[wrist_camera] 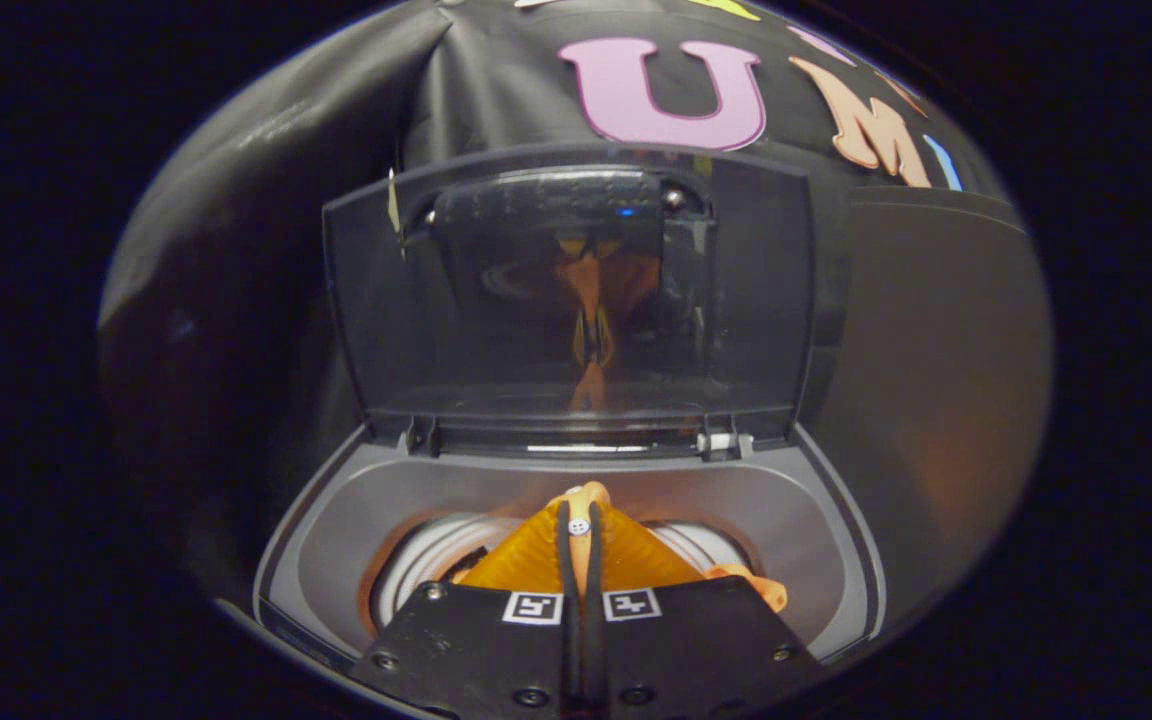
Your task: Put the clothes into the washing machine and then close the washing machine lid.
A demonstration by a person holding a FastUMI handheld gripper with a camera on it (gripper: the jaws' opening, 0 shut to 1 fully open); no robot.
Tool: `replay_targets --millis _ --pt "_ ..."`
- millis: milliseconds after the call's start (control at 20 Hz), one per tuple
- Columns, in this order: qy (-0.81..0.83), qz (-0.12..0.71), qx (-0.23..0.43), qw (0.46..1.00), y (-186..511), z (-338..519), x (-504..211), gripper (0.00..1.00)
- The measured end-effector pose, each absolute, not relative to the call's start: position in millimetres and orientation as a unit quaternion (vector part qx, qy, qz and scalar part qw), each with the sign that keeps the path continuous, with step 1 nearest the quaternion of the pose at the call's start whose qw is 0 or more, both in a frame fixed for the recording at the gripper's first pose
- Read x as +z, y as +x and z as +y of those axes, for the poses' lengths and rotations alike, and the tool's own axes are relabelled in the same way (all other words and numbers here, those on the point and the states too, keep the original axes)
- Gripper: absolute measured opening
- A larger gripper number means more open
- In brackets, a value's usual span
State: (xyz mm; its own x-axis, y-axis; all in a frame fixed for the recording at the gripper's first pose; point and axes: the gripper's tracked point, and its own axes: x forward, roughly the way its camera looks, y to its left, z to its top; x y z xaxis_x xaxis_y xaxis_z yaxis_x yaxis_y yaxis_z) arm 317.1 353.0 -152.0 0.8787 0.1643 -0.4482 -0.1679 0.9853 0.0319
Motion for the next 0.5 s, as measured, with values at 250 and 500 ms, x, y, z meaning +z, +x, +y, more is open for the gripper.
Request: replay_targets --millis 250,500 --pt "-0.024 0.238 0.055 0.969 319 339 -155 0.32" --pt "-0.024 0.245 0.056 0.968 314 338 -155 0.94"
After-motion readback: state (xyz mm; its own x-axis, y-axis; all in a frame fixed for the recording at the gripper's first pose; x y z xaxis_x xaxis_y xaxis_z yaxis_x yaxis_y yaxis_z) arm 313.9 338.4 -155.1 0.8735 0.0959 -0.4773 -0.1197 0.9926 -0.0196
